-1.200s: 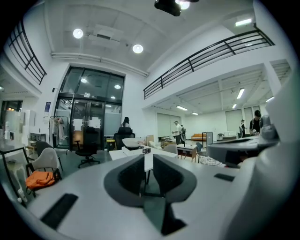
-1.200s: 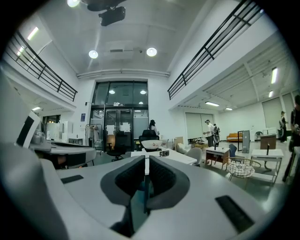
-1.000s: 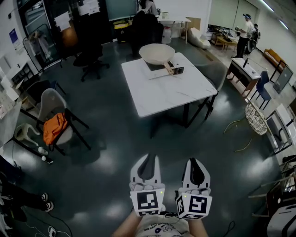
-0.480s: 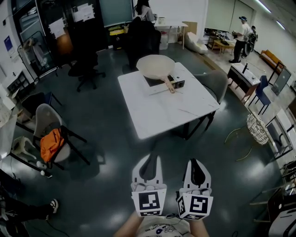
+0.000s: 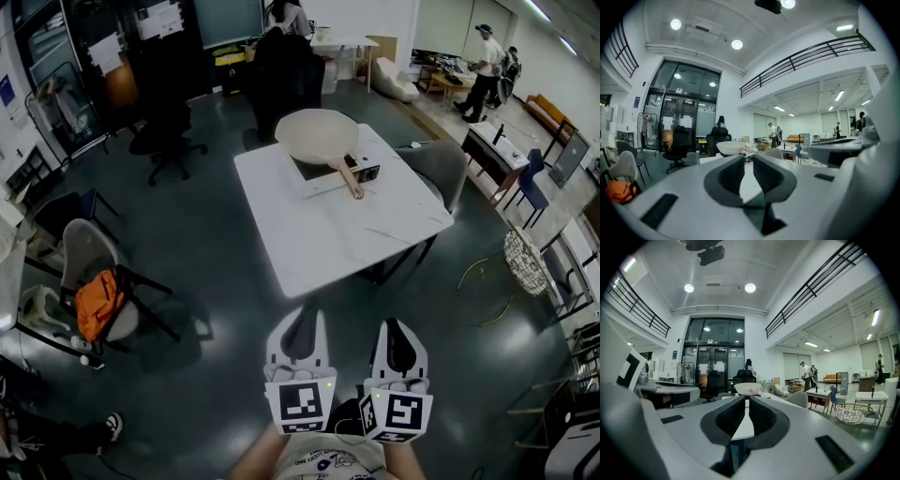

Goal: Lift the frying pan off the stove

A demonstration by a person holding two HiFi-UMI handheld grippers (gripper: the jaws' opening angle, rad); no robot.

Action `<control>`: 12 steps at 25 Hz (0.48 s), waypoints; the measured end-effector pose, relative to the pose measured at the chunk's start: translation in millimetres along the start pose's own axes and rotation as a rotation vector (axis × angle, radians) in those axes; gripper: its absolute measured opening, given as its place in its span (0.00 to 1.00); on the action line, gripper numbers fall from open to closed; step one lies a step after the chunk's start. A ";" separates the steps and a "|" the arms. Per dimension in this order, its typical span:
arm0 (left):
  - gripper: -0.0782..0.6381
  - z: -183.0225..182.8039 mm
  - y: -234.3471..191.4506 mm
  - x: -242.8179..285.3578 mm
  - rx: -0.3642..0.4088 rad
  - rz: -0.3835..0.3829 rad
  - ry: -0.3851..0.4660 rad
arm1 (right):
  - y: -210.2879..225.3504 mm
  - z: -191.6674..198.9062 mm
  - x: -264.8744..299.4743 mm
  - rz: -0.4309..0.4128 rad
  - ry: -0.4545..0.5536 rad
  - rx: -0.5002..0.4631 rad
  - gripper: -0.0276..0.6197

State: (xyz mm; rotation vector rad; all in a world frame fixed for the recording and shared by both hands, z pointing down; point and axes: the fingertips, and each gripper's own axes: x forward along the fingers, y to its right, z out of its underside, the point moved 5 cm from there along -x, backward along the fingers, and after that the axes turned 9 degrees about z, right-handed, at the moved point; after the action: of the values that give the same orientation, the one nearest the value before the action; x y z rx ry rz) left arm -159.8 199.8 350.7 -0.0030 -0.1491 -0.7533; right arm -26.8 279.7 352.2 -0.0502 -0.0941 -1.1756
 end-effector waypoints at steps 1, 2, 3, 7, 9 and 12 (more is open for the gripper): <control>0.20 -0.6 -0.4 3.7 -0.001 0.006 -0.001 | 1.1 0.3 2.8 0.005 -0.006 0.001 0.10; 0.20 -1.0 -0.4 7.6 -0.002 0.011 -0.002 | 2.6 0.7 6.0 0.009 -0.011 0.001 0.10; 0.20 -0.8 -0.1 12.1 -0.002 0.015 -0.003 | 4.5 1.1 9.9 0.013 -0.015 0.002 0.10; 0.20 3.1 1.0 34.4 -0.013 0.022 -0.014 | 14.8 3.8 28.9 0.023 -0.022 0.003 0.10; 0.20 3.8 0.8 46.4 -0.015 0.020 -0.019 | 19.0 4.5 40.1 0.021 -0.024 0.002 0.10; 0.20 0.9 -2.1 65.4 -0.015 0.006 -0.019 | 22.5 2.6 61.5 -0.003 -0.029 -0.003 0.10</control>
State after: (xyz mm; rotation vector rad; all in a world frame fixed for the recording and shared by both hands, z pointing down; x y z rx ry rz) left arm -114.3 153.8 360.4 -0.0250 -0.1612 -0.7491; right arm 17.2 232.1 361.1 -0.0697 -0.1175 -1.1778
